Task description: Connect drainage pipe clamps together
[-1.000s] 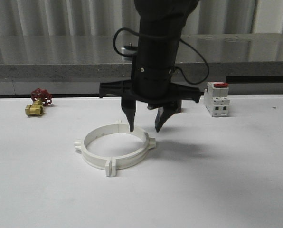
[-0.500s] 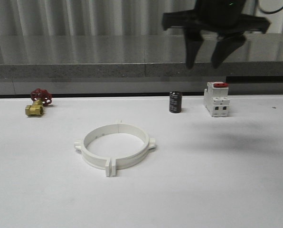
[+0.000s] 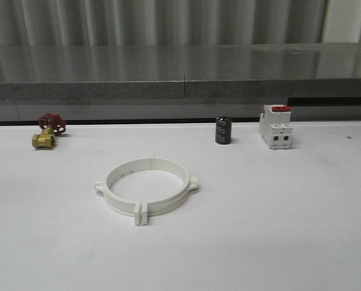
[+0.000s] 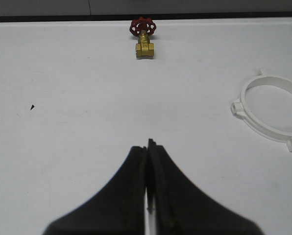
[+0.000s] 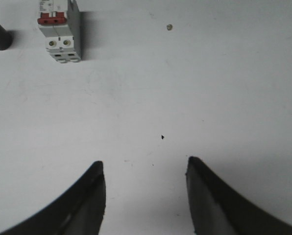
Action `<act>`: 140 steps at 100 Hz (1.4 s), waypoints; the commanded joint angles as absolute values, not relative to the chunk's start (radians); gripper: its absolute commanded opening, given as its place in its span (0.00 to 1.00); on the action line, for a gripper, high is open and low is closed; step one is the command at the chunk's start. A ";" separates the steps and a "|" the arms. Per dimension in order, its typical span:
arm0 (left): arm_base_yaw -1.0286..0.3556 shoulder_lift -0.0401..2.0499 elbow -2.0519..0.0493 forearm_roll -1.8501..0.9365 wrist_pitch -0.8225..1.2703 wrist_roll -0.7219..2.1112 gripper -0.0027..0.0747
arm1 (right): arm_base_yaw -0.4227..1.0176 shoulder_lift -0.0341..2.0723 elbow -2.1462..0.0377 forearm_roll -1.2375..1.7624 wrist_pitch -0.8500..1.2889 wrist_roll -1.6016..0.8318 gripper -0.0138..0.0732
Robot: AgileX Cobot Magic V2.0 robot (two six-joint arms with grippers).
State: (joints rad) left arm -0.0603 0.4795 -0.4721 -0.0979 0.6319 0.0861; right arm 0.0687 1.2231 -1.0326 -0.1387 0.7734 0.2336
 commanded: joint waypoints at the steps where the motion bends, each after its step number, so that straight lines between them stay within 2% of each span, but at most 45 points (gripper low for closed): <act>1: -0.057 0.481 -0.496 -0.111 0.564 0.087 0.01 | 0.056 1.098 -0.979 -0.146 0.698 0.215 0.57; 17: -0.057 0.481 -0.496 -0.111 0.564 0.087 0.01 | 0.060 0.930 -0.839 -0.132 0.690 0.215 0.44; 36: -0.057 0.481 -0.496 -0.111 0.564 0.087 0.01 | 0.060 0.755 -0.718 -0.132 0.698 0.215 0.33; 58: -0.057 0.481 -0.496 -0.111 0.564 0.087 0.01 | 0.060 0.621 -0.659 -0.137 0.698 0.215 0.08; 140: -0.057 0.481 -0.496 -0.111 0.564 0.087 0.01 | 0.060 0.610 -0.657 -0.141 0.698 0.215 0.08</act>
